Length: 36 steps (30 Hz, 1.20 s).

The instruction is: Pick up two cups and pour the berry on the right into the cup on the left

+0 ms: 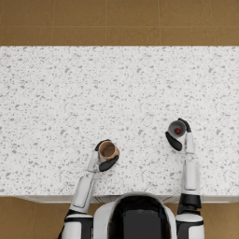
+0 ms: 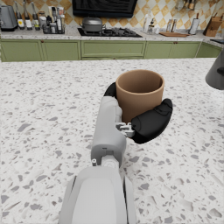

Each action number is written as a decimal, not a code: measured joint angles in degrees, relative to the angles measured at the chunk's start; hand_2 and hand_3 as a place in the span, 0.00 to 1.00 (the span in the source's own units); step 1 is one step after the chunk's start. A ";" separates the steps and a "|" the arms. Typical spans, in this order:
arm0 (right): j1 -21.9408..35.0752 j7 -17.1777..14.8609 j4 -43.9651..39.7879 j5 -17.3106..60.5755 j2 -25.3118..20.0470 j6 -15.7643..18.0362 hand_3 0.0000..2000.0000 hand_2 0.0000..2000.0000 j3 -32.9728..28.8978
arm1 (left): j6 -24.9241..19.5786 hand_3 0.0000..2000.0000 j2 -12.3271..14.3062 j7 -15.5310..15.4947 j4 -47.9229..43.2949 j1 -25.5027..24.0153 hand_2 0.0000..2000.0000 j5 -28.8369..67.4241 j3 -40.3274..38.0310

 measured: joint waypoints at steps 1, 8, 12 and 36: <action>0.11 0.04 2.75 1.80 -0.11 0.19 0.64 1.00 1.67 | -0.05 0.64 1.11 -0.01 0.25 1.32 1.00 1.77 0.67; 3.66 0.15 11.63 14.61 -1.54 0.85 0.64 1.00 7.60 | -0.07 0.64 7.11 -0.02 5.20 9.17 1.00 14.42 4.95; 5.22 0.21 13.65 21.95 -2.28 0.77 0.64 1.00 9.27 | -0.13 0.64 9.25 0.03 8.40 12.38 1.00 20.29 6.73; 6.78 0.34 21.76 66.20 -4.54 0.91 0.64 1.00 15.21 | -0.25 0.64 10.79 -0.02 17.91 22.82 1.00 30.27 14.90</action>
